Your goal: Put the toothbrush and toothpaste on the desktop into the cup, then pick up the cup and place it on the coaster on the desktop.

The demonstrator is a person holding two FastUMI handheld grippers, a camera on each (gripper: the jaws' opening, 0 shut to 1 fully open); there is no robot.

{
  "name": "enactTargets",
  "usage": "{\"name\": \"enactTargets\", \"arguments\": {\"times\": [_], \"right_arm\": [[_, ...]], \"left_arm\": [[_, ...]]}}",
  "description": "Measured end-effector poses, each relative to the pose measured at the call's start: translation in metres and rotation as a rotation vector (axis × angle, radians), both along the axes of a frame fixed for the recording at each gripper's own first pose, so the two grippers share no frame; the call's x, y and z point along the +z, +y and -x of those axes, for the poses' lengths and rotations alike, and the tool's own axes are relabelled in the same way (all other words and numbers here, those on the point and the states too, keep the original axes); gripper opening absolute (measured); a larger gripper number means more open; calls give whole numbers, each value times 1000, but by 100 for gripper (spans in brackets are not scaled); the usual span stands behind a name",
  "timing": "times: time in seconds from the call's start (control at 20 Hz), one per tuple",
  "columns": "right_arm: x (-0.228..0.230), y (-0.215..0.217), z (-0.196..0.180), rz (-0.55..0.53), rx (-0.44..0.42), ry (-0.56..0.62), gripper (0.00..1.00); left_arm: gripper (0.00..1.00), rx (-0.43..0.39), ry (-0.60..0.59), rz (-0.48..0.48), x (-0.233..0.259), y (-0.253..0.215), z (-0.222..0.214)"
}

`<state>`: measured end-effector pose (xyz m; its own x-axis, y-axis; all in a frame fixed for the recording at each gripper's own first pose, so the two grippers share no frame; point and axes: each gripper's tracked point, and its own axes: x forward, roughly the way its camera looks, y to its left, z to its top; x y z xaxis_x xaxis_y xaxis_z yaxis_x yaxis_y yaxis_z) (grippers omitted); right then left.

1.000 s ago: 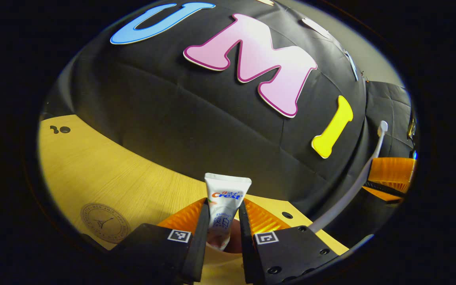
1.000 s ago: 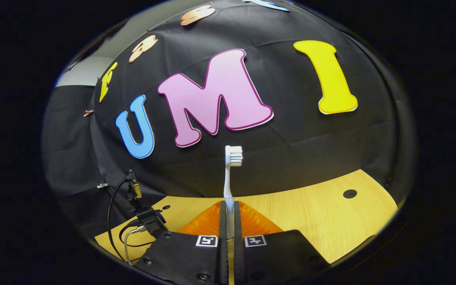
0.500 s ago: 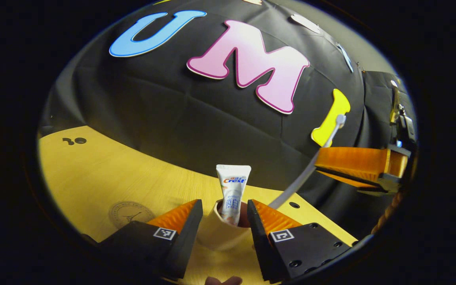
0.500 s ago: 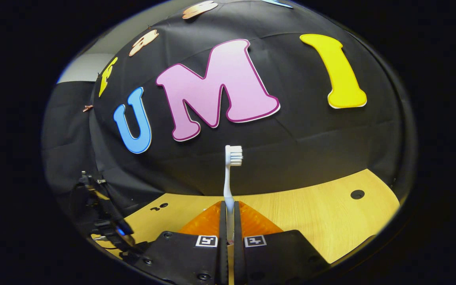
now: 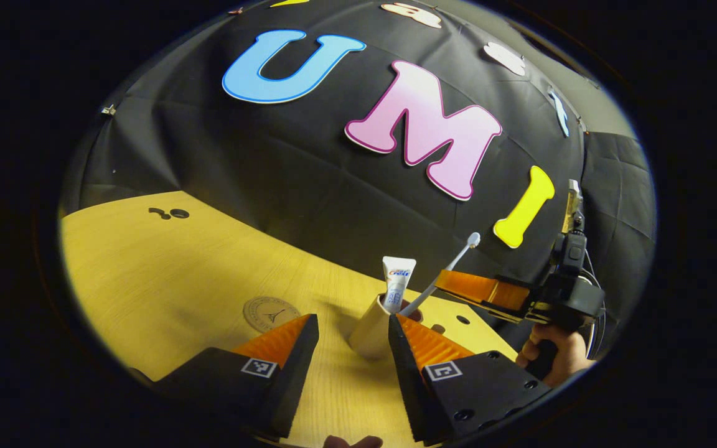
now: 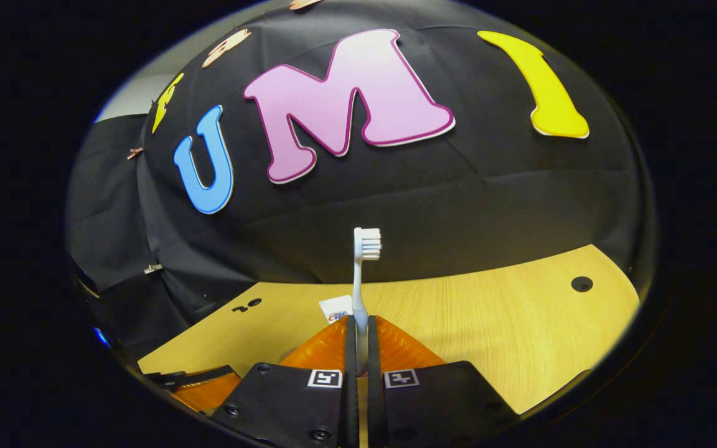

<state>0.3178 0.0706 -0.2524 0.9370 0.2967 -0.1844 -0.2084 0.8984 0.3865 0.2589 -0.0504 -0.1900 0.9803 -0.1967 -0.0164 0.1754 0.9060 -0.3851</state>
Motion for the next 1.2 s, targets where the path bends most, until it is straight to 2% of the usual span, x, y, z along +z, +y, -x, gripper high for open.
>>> {"name": "enactTargets", "arguments": {"times": [0.25,0.35,0.45,0.5,0.55,0.6,0.7,0.75,0.8,0.85,0.9,1.0,1.05,1.1,1.15,1.2], "right_arm": [[-34,5,-3,18,-25,79,10],[-40,6,-2,-6,-23,105,17],[-40,3,-2,-4,-38,100,16],[-40,2,0,2,-38,103,19],[-40,2,1,7,-30,106,11],[-40,1,5,17,-23,110,21],[-44,-3,16,54,-4,123,29],[-43,-6,22,66,8,121,36],[-41,-10,26,81,16,123,37],[-42,-13,30,97,32,134,27],[-43,-15,35,113,52,146,38],[-47,-19,43,154,102,186,38],[-49,-20,47,184,130,215,44],[-53,-23,50,222,158,248,39],[-57,-26,52,264,183,282,54],[-61,-26,53,302,219,308,55]], "left_arm": [[71,4,20,-6,-6,13,6],[71,3,23,1,-6,13,6],[71,-5,27,-3,-7,11,9],[71,-8,32,-9,-9,10,11],[71,-11,37,-15,-10,10,12],[71,-16,42,-20,-13,9,14],[71,-21,53,-24,-17,8,17],[71,-24,61,-27,-19,8,18],[71,-24,67,-29,-22,9,19],[71,-23,71,-33,-22,11,21],[71,-18,70,-37,-24,13,23],[71,-17,68,-45,-25,15,25],[71,-20,70,-45,-25,17,27],[71,-25,72,-45,-26,16,28],[71,-29,72,-46,-26,16,30],[71,-31,72,-47,-27,17,31]]}}
